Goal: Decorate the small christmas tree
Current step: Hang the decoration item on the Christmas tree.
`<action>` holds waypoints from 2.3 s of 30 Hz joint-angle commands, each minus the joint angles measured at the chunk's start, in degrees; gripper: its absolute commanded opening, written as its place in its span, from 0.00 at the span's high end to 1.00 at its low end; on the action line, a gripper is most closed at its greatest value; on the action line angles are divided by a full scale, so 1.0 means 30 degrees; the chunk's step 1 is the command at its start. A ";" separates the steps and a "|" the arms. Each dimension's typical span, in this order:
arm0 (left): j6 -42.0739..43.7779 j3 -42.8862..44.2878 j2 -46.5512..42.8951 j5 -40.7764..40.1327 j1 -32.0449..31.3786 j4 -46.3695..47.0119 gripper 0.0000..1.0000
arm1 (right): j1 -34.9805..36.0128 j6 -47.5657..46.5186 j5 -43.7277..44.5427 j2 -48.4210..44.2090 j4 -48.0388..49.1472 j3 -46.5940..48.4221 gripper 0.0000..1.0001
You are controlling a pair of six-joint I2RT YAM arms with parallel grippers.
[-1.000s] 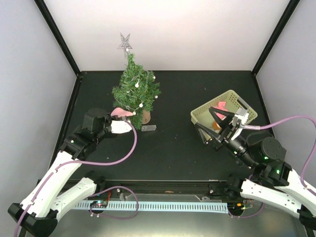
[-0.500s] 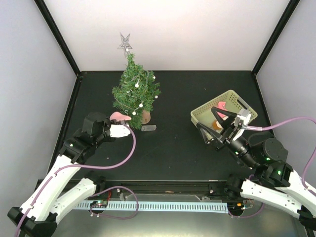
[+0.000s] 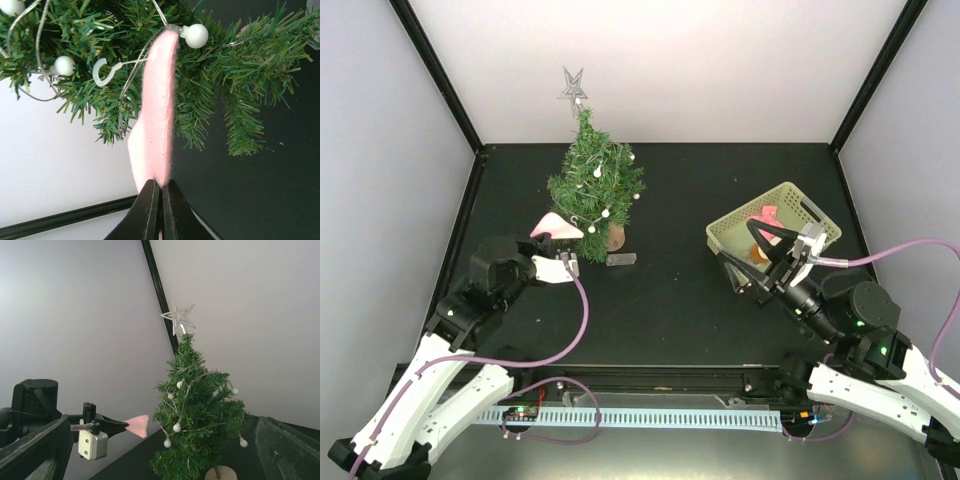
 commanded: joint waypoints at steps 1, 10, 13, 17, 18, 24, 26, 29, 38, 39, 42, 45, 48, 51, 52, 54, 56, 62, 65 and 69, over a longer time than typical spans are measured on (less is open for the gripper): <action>0.1429 0.0857 0.0794 -0.0805 -0.0122 0.0116 0.99 | -0.0071 -0.0289 0.0466 -0.0267 0.0412 -0.0214 0.00; 0.1587 0.1378 0.1974 -0.1991 -0.0126 0.0432 0.98 | -0.0079 -0.0606 0.0727 -0.0508 0.0336 -0.0228 0.00; 0.1407 0.1654 0.2483 -0.2158 -0.0126 0.0538 0.99 | -0.0071 -0.0652 0.0807 -0.0589 0.0365 -0.0347 0.00; 0.1568 0.1779 0.2898 -0.2186 -0.0108 0.0824 0.98 | -0.0071 -0.0694 0.0839 -0.0666 0.0395 -0.0441 0.00; 0.1563 0.1847 0.3064 -0.2291 -0.0124 0.0764 0.98 | -0.0071 -0.0716 0.0824 -0.0693 0.0412 -0.0426 0.00; 0.1429 0.1548 0.3150 -0.2557 -0.0127 0.0367 0.99 | -0.0071 -0.0920 0.0788 -0.0762 0.0322 -0.0416 0.00; 0.1557 0.1264 0.2866 -0.2449 -0.0127 0.0147 0.98 | -0.0071 -0.0956 0.0835 -0.0784 0.0272 -0.0430 0.00; 0.1816 0.1109 0.2554 -0.1855 -0.0126 -0.0208 0.99 | -0.0086 -0.1014 0.0875 -0.0827 0.0384 -0.0468 0.00; 0.2296 0.1288 0.2725 -0.0868 -0.0213 -0.0706 0.98 | -0.0071 -0.0899 0.0695 -0.0696 0.0658 -0.0604 0.00; 0.2310 0.1240 0.2771 -0.0841 -0.0225 -0.0727 0.99 | -0.0071 -0.0918 0.0725 -0.0715 0.0635 -0.0615 0.00; 0.2228 0.1094 0.2888 -0.0966 -0.0269 -0.0738 0.99 | -0.0079 -0.0899 0.0785 -0.0822 0.0600 -0.0645 0.00; 0.2109 0.0986 0.2909 -0.1087 -0.0297 -0.0682 0.98 | -0.0072 -0.0901 0.0787 -0.0950 0.0506 -0.0646 0.00; 0.2038 0.0961 0.2922 -0.1263 -0.0299 -0.0552 0.98 | -0.0090 -0.0928 0.0858 -0.1099 0.0454 -0.0697 0.00; 0.2041 0.1007 0.2987 -0.1522 -0.0310 -0.0439 0.98 | -0.0071 -0.0929 0.0854 -0.1204 0.0439 -0.0744 0.00; 0.2062 0.1029 0.2994 -0.1527 -0.0329 -0.0393 0.99 | -0.0075 -0.0932 0.0892 -0.1226 0.0429 -0.0783 0.00; 0.2128 0.1117 0.3044 -0.1604 -0.0332 -0.0294 0.98 | -0.0071 -0.0911 0.0883 -0.1257 0.0466 -0.0821 0.00; 0.2201 0.1325 0.3124 -0.1762 -0.0366 -0.0303 0.99 | -0.0073 -0.0931 0.0895 -0.1293 0.0469 -0.0836 0.00; 0.2498 0.1759 0.3476 -0.2132 -0.0536 -0.0182 0.98 | -0.0079 -0.0929 0.0932 -0.1297 0.0585 -0.0967 0.00; 0.2483 0.1815 0.3579 -0.2197 -0.0565 -0.0095 0.98 | -0.0071 -0.0934 0.0920 -0.1275 0.0570 -0.0998 0.00; 0.1988 0.2119 0.3260 -0.1606 -0.0681 0.0239 0.98 | -0.0087 -0.0999 0.0993 -0.1292 0.0570 -0.1055 0.00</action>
